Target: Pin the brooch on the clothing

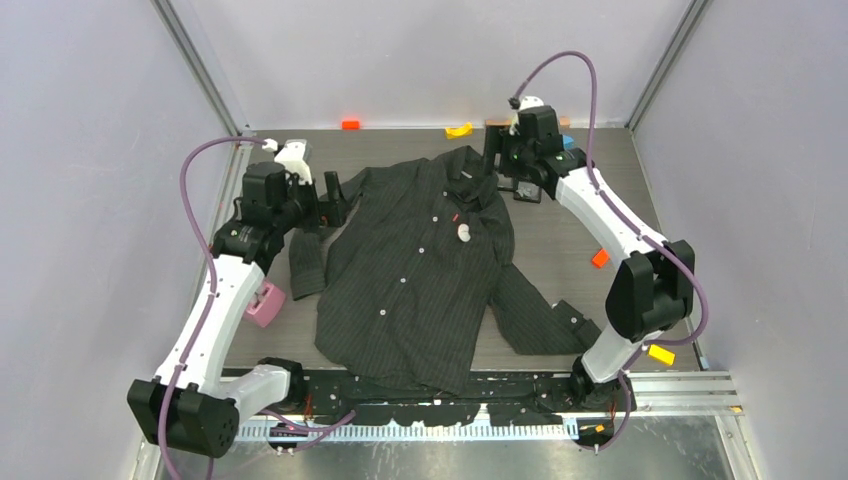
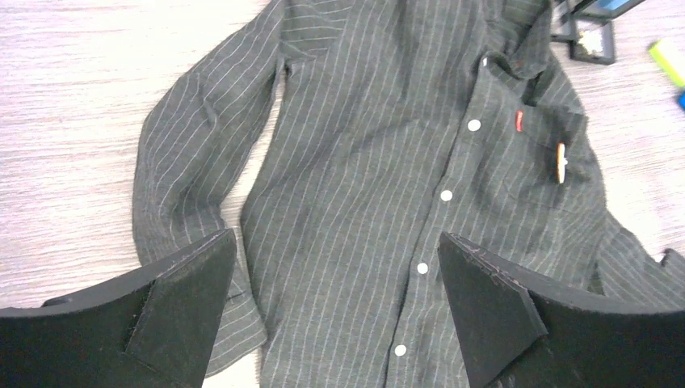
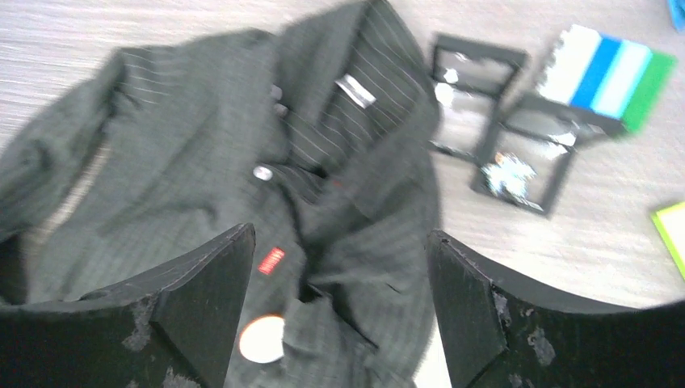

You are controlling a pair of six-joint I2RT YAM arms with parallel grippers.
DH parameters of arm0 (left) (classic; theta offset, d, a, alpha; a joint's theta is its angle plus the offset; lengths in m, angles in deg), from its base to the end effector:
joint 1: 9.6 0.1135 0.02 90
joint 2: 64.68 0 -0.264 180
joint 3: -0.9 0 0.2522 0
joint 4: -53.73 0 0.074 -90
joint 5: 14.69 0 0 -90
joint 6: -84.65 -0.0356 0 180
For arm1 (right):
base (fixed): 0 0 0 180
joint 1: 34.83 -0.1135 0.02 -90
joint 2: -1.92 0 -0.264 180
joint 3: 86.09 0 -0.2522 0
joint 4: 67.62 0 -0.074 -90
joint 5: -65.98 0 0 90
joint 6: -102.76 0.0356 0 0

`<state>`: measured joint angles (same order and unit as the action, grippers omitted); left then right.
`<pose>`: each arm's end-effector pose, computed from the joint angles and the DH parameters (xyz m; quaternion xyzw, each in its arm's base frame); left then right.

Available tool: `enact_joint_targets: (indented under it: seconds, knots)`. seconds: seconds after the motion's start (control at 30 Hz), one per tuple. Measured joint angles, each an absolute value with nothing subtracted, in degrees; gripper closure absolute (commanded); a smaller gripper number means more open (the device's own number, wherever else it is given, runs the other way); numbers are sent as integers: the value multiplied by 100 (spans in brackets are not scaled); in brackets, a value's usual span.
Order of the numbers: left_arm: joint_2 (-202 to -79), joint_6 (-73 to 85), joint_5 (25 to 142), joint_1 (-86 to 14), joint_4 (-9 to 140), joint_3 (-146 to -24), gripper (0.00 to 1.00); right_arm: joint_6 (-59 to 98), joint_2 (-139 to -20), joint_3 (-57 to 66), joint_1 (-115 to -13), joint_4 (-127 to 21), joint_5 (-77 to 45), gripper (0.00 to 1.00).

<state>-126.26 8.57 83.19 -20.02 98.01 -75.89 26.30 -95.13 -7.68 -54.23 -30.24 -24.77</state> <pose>0.2285 -0.0470 0.3588 0.0086 0.8606 -0.1645 0.4820 0.3736 0.1311 0.3360 -0.0418 0.8771 0.1301 0.4604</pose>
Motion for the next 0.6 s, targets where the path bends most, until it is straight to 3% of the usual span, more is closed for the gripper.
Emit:
enact_joint_targets:
  seconds: [0.33, 0.5, 0.6]
  knots:
    - [-12845, 592, 8229, -1997, 9801, -7384, 0, 2348, -9966, -82, -4601, -2670, -2720, 22]
    - [-12845, 594, 8244, -1997, 9799, -7346, 0, 2190, -10351, -89, -4418, -2639, -2694, 35]
    - [-12853, 596, 8275, -1997, 9797, -7346, 0, 2134, -10648, -187, -4337, -2635, -2696, 38]
